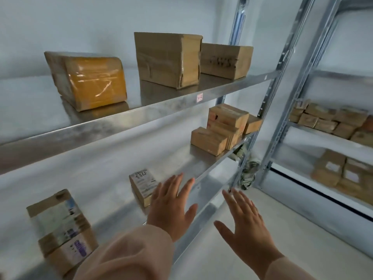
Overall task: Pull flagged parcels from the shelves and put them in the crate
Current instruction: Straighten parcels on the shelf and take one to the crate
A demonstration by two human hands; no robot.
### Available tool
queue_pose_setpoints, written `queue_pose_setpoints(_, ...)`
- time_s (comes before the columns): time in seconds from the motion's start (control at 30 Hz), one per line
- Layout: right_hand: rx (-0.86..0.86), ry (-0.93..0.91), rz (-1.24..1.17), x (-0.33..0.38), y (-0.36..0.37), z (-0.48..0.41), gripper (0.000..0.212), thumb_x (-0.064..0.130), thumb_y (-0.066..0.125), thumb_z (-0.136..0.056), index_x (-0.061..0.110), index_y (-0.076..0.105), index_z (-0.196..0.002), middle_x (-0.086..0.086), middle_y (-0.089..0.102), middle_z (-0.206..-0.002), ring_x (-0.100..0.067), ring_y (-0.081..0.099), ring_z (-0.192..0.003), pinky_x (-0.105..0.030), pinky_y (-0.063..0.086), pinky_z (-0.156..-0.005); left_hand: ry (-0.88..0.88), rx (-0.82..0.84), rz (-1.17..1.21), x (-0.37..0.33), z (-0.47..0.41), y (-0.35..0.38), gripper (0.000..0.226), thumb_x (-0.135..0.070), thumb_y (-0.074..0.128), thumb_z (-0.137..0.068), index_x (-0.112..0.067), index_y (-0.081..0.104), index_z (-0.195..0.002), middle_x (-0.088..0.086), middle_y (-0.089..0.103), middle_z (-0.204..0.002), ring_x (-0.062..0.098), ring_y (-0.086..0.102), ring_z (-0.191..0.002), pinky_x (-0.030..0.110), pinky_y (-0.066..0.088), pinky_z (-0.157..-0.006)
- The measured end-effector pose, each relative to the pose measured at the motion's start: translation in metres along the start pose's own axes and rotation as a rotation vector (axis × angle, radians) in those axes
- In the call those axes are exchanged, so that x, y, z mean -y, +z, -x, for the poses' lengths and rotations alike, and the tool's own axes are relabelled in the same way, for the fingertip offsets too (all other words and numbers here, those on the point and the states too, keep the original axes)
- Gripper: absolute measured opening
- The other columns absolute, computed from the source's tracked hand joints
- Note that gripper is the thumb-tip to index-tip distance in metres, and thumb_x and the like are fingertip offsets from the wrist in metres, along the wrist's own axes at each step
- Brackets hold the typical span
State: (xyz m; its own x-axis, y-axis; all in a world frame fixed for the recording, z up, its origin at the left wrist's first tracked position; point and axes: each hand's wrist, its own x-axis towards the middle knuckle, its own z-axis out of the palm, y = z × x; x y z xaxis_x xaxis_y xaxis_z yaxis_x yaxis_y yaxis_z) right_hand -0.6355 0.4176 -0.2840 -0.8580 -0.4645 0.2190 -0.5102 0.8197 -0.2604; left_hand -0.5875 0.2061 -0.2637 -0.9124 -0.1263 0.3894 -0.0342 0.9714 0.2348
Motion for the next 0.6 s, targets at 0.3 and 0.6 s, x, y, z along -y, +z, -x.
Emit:
queue_pose_setpoints(0.3,-0.008,0.054,-0.030,-0.034,0.017,-0.108,0.078,0.074,0.027,-0.085,0.050,-0.026,-0.136,0.014,-0.017,-0.155,-0.008,-0.016,-0.144,-0.029,-0.005,-0.116,0.037,0.049,0.040,0.021,-0.118,0.042,0.064,-0.048,0.060,-0.083,-0.026,0.046,-0.142,0.006,0.046,-0.147,0.029,0.046,-0.133,0.052,0.041,-0.105)
queue_pose_setpoints(0.6,0.071,0.039,-0.080,-0.115,0.043,-0.233,0.076,0.065,0.038,-0.090,0.037,0.002,-0.151,0.005,-0.002,-0.162,-0.016,-0.006,-0.148,-0.031,-0.001,-0.115,-0.129,0.150,0.011,0.024,-0.182,0.115,0.068,-0.059,0.037,-0.089,-0.041,0.015,-0.150,-0.008,0.013,-0.161,0.015,0.012,-0.148,0.037,0.009,-0.119)
